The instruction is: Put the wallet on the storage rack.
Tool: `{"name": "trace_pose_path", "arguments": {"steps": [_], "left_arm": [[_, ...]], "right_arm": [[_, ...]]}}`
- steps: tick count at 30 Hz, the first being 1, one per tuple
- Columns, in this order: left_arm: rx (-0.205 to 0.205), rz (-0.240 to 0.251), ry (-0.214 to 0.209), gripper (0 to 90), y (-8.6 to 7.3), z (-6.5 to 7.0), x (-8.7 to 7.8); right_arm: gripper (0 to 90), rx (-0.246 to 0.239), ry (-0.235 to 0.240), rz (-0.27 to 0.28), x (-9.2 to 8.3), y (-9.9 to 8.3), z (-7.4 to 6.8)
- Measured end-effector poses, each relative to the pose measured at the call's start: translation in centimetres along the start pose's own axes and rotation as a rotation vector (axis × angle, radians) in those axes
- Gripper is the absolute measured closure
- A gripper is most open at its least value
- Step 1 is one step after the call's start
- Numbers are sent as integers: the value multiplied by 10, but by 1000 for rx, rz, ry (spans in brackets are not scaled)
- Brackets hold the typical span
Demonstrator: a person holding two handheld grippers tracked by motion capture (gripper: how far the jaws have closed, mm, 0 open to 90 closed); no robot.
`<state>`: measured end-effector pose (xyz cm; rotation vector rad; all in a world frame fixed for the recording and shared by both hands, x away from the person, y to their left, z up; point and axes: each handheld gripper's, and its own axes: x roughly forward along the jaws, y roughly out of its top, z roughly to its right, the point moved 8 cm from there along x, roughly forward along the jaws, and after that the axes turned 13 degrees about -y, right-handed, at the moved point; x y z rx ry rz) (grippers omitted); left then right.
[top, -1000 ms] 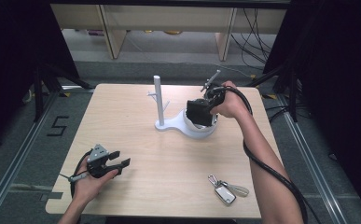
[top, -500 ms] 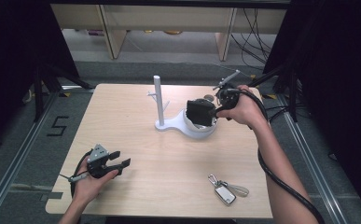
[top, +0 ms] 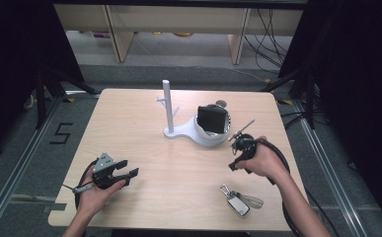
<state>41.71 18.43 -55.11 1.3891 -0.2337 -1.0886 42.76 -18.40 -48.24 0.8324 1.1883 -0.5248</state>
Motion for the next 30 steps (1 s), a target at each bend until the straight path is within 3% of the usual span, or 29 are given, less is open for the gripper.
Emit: {"name": "trace_pose_path", "arguments": {"steps": [2, 4, 8, 13, 16, 20, 21, 22, 26, 30], "left_arm": [[-2, 1, 0, 400, 0, 0, 0], [-1, 0, 0, 400, 0, 0, 0], [1, 0, 3, 400, 0, -1, 0], [-2, 5, -3, 400, -1, -1, 0], [-1, 3, -3, 400, -1, -1, 1], [1, 0, -5, 399, -2, 0, 1], [1, 0, -4, 399, -2, 0, 1], [0, -4, 3, 399, -2, 0, 1], [-3, 2, -5, 399, -2, -1, 1], [-3, -7, -1, 399, -3, 0, 2]], "right_arm": [[642, -3, 34, -21, 9, -10, -11], [636, -15, 45, -37, 17, -18, -19], [607, 5, 52, -40, 28, -27, -28], [572, 34, 28, -63, 37, -35, -31], [561, 28, 37, -61, 42, -37, -35], [555, 23, 36, -108, 44, -39, -42], [555, 46, 30, -121, 45, -39, -44], [555, 28, 24, -128, 46, -39, -43], [565, 43, 2, -149, 48, -37, -45], [588, 0, -8, -179, 50, -37, -50]]}}
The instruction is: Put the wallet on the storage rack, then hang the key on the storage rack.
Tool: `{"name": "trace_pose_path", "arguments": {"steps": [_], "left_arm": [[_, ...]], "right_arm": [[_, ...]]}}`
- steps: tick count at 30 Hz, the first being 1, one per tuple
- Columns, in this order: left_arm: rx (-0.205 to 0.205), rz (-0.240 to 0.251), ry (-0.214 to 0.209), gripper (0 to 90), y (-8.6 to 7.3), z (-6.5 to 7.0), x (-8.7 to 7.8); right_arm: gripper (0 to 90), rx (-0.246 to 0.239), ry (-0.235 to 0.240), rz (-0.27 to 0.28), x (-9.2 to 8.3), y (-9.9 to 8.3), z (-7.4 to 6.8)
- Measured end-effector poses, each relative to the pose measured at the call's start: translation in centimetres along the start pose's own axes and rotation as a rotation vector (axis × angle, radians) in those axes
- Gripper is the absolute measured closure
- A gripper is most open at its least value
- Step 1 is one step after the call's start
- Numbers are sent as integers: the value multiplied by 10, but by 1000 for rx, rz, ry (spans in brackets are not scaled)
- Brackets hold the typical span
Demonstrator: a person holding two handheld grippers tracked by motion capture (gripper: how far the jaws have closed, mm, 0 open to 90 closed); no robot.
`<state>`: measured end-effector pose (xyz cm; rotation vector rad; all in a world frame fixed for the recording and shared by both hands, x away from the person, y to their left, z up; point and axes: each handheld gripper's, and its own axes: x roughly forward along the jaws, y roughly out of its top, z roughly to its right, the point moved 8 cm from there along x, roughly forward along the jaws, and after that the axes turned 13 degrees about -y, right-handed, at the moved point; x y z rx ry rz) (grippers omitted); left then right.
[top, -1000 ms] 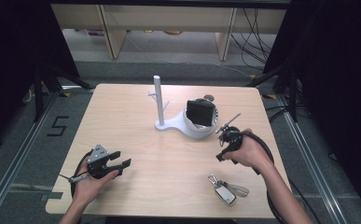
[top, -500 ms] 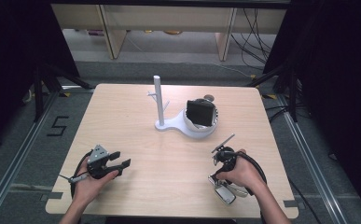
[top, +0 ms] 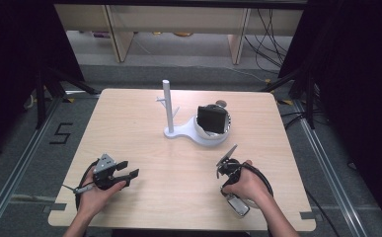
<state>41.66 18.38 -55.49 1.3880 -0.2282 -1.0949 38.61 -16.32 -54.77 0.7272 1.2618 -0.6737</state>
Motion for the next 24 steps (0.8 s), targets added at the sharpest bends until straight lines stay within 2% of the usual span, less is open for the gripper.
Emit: {"name": "trace_pose_path", "arguments": {"steps": [3, 5, 6, 8, 9, 10, 11, 13, 14, 16, 17, 18, 19, 21, 22, 23, 24], "left_arm": [[-1, 7, 0, 399, 1, 0, 0], [-3, 9, -6, 399, 1, 0, -1], [-4, 10, -6, 399, 1, -1, -1], [-7, 9, -7, 399, 1, -1, 0], [-8, 9, -3, 399, 2, -1, 0], [-5, 7, -2, 399, 2, -1, 1], [-5, 6, -1, 399, 2, -1, 1], [-6, 7, 0, 399, 3, -1, 1], [-8, 7, 4, 399, 3, -1, 0], [-7, 6, 5, 399, 1, 0, 0], [-6, 8, -3, 399, 1, 0, 0], [-5, 6, -5, 399, 0, 0, -1], [-8, 9, -3, 399, 0, 0, -1], [-10, 12, -1, 399, 0, 0, -1], [-9, 10, -6, 399, 0, 0, -1], [-9, 10, -8, 399, 0, 0, -1], [-7, 8, 0, 399, 1, 0, -1]], "right_arm": [[602, -8, -23, -25, 2, 1, -2], [602, -1, -18, -39, 4, 1, -5], [602, -30, -26, -26, 6, 2, -3], [601, -22, -27, -33, 6, 2, -3], [604, -34, -29, -24, 7, 3, -2], [607, -10, -44, -40, 6, 2, -2], [609, -4, -26, -53, 6, 1, -4], [623, -2, -38, -53, 7, 1, -2], [626, -21, -41, -49, 7, 3, -1], [625, -19, -47, -54, 6, 2, -2], [623, -43, -54, -43, 7, 2, -2], [622, -31, -65, -51, 7, 1, -2], [623, 5, -62, -79, 4, 1, -5], [625, 6, -70, -75, 5, 2, -5], [628, -16, -76, -63, 6, 3, -4], [635, -17, -78, -65, 6, 2, -4], [642, -12, -62, -78, 5, 1, -7]]}}
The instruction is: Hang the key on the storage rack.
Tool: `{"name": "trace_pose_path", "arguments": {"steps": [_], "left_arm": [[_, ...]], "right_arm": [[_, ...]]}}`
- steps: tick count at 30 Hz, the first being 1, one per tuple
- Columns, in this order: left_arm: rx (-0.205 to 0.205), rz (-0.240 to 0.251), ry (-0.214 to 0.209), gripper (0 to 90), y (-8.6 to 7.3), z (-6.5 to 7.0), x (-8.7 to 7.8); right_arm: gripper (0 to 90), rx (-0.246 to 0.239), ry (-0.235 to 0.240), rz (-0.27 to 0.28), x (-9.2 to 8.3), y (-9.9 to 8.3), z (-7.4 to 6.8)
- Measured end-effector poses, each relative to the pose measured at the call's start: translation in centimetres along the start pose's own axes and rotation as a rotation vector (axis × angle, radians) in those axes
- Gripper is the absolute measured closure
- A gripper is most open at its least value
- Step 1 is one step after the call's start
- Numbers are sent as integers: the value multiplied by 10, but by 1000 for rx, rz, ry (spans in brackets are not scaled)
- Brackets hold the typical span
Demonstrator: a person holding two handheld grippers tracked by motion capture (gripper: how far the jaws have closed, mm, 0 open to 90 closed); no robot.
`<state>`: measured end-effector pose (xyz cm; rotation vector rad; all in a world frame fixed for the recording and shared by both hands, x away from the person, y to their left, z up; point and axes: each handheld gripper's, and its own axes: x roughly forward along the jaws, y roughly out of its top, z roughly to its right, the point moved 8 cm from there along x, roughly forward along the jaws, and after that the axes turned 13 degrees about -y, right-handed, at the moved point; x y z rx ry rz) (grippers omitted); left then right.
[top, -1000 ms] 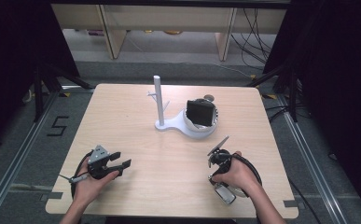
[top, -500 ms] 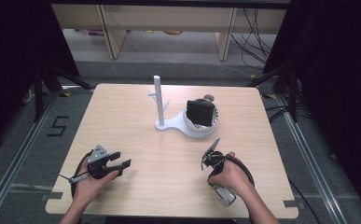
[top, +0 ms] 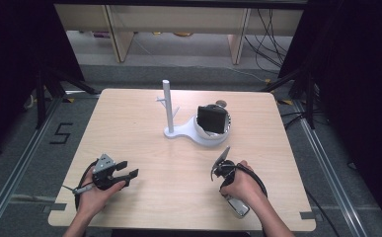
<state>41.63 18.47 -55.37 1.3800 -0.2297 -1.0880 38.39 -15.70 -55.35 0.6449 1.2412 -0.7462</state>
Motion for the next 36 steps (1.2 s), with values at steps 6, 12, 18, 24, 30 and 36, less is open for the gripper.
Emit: {"name": "trace_pose_path", "arguments": {"steps": [6, 12, 18, 24, 30, 36], "left_arm": [[0, -5, -2, 399, 0, 1, 2], [0, -1, -13, 399, 0, 1, 1], [3, -1, -7, 399, -2, 2, -1], [9, 11, -20, 399, 0, 4, -2], [7, 7, -8, 399, 0, 3, -3], [7, 7, -7, 399, -1, 3, -3]], "right_arm": [[684, 9, -33, -30, 0, 0, 0], [697, 45, -40, -47, 1, 1, -2], [733, 66, -30, -71, 0, 1, -4], [755, 89, -7, -74, 0, 0, -3], [756, 75, -3, 12, -6, 4, 0], [756, 108, 13, 119, -20, 12, 4]]}}
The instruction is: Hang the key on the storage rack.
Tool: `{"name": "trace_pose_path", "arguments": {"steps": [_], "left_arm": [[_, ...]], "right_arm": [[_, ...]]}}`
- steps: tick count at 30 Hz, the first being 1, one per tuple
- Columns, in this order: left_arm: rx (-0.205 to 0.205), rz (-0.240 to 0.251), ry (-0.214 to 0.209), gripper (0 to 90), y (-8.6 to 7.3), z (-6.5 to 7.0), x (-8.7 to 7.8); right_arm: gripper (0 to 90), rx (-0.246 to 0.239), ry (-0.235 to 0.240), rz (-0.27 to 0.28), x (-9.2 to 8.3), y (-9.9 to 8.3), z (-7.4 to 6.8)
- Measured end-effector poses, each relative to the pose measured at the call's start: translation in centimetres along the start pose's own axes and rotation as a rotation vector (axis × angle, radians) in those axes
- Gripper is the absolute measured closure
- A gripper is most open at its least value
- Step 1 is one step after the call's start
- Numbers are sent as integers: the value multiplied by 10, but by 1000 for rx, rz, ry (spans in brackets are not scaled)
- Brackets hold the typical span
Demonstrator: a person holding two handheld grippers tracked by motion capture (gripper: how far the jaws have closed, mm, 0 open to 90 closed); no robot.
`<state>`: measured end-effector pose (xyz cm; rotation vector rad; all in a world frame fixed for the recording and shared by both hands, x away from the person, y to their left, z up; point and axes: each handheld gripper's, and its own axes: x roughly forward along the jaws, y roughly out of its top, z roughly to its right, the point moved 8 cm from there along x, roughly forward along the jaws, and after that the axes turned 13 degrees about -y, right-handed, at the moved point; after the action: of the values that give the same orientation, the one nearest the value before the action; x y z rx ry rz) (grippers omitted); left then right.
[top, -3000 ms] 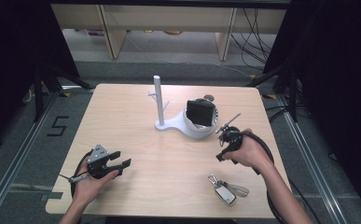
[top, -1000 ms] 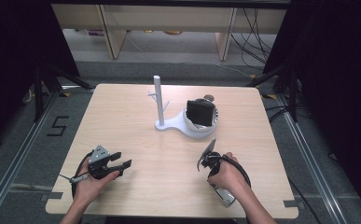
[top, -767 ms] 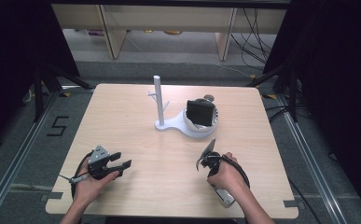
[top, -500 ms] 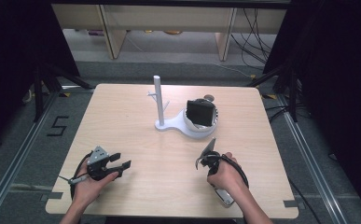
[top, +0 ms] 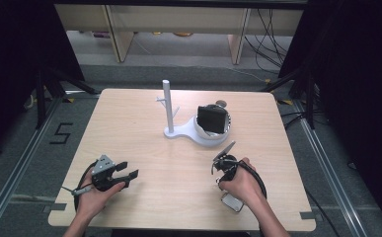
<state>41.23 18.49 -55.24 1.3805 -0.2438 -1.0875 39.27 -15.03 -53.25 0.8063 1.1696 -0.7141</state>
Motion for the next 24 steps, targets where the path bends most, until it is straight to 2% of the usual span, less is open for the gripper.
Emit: {"name": "trace_pose_path", "arguments": {"steps": [1, 3, 5, 9, 11, 15, 18, 22, 23, 24], "left_arm": [[0, 1, -1, 399, 0, 0, 0], [0, 4, -5, 399, 0, 0, 0], [1, 4, -6, 399, 0, 0, 1], [3, 2, -10, 399, -1, 0, 1], [2, 1, -5, 399, -1, 0, 1], [2, 0, -5, 399, -1, 0, 1], [1, 1, -4, 399, -1, 0, 0], [-1, 2, -3, 399, -1, -1, 0], [0, 1, -3, 399, -1, -1, 0], [-1, 1, -3, 399, -1, -1, 0]], "right_arm": [[757, 34, 10, 3, -2, 1, -1], [757, 32, 13, 48, -5, 4, 1], [757, 62, 19, 72, -8, 6, 2], [757, 94, 31, 199, -12, 17, 1], [757, 112, 23, 241, -16, 21, 1], [757, 78, 44, 365, -25, 31, -3], [757, 77, 38, 445, -31, 39, -5], [757, 84, 35, 520, -39, 46, -9], [757, 73, 31, 547, -40, 48, -8], [757, 89, 36, 557, -42, 50, -10]]}}
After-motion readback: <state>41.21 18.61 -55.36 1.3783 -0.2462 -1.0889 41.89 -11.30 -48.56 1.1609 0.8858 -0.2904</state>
